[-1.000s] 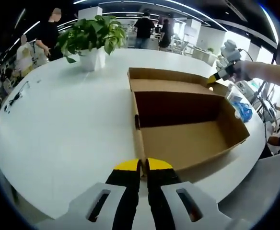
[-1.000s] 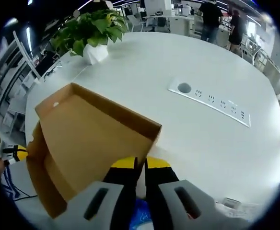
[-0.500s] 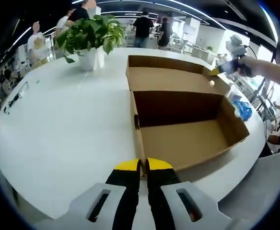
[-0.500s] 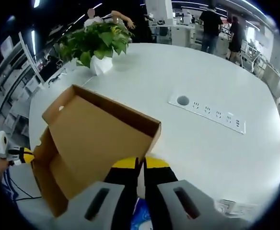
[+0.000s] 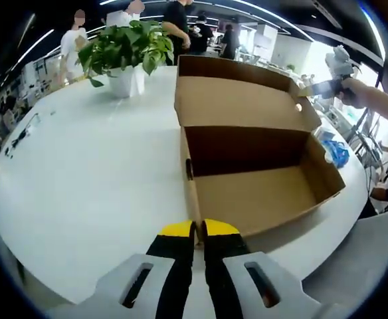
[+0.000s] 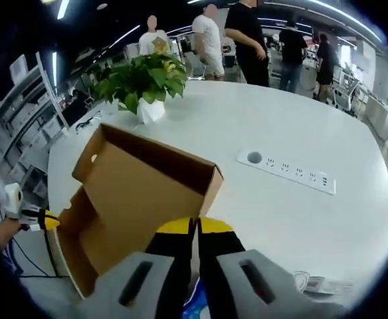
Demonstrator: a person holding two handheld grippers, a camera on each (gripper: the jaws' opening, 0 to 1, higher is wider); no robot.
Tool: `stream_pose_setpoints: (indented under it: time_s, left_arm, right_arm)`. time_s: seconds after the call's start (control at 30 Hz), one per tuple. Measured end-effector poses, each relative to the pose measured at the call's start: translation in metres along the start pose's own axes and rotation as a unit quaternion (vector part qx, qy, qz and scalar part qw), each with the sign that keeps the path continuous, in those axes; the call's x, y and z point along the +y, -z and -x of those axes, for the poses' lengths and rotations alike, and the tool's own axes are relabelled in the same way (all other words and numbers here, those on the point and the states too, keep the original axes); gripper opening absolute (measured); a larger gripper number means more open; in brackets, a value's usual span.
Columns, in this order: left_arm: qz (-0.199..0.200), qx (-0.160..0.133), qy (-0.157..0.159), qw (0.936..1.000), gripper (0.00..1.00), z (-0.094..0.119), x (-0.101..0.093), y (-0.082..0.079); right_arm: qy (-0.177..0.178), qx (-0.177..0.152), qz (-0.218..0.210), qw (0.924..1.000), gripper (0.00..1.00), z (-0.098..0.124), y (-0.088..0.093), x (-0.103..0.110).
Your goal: Operate the shoe box by opening the lid, removing the specified soft item, and placing it in the target area until the item is outside and the box remains undamaged.
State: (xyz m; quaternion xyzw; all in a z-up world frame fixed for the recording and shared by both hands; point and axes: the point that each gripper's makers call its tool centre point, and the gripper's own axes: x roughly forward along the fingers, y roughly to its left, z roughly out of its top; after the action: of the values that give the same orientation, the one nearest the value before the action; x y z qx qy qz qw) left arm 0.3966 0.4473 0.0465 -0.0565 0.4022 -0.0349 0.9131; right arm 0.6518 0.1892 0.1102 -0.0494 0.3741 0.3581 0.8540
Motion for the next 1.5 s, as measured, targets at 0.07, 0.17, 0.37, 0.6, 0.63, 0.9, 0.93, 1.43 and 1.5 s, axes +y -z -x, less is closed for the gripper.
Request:
stream_pose_setpoints:
  time_s: [0.07,0.17,0.37,0.6,0.63,0.9,0.93,1.43,1.5]
  left_arm:
    - [-0.001,0.001,0.000,1.0000,0.01,0.000,0.000,0.000]
    - [-0.001,0.001,0.000,1.0000,0.01,0.000,-0.001,0.000]
    - [0.000,0.000,0.000,1.0000,0.01,0.001,-0.001,0.000]
    - [0.000,0.001,0.002,1.0000,0.01,0.001,-0.002,-0.001]
    - [-0.001,0.001,0.002,1.0000,0.01,0.001,-0.002,-0.001]
    - [0.002,-0.001,0.002,1.0000,0.01,0.001,-0.002,-0.001]
    - [0.002,-0.002,0.002,1.0000,0.01,0.001,-0.003,-0.001]
    - [0.000,-0.002,0.004,1.0000,0.01,0.000,-0.002,0.000]
    - [-0.001,-0.002,0.004,1.0000,0.01,0.000,-0.002,0.000]
  right_arm:
    - [-0.002,-0.010,0.000,1.0000,0.00,0.004,-0.001,0.003]
    - [-0.005,-0.025,-0.004,0.9997,0.00,0.012,-0.003,0.006]
    - [-0.011,-0.056,0.016,0.9982,0.00,0.025,-0.005,0.016]
    - [-0.011,-0.078,0.031,0.9964,0.00,0.037,-0.005,0.024]
    - [-0.011,-0.081,0.032,0.9961,0.00,0.038,-0.005,0.025]
    - [-0.008,-0.116,0.033,0.9927,0.00,0.055,0.001,0.037]
    - [-0.007,-0.120,0.032,0.9922,0.00,0.057,0.002,0.038]
    - [-0.003,-0.153,0.048,0.9870,0.00,0.078,0.020,0.057]
    - [-0.001,-0.158,0.049,0.9863,0.00,0.080,0.022,0.059]
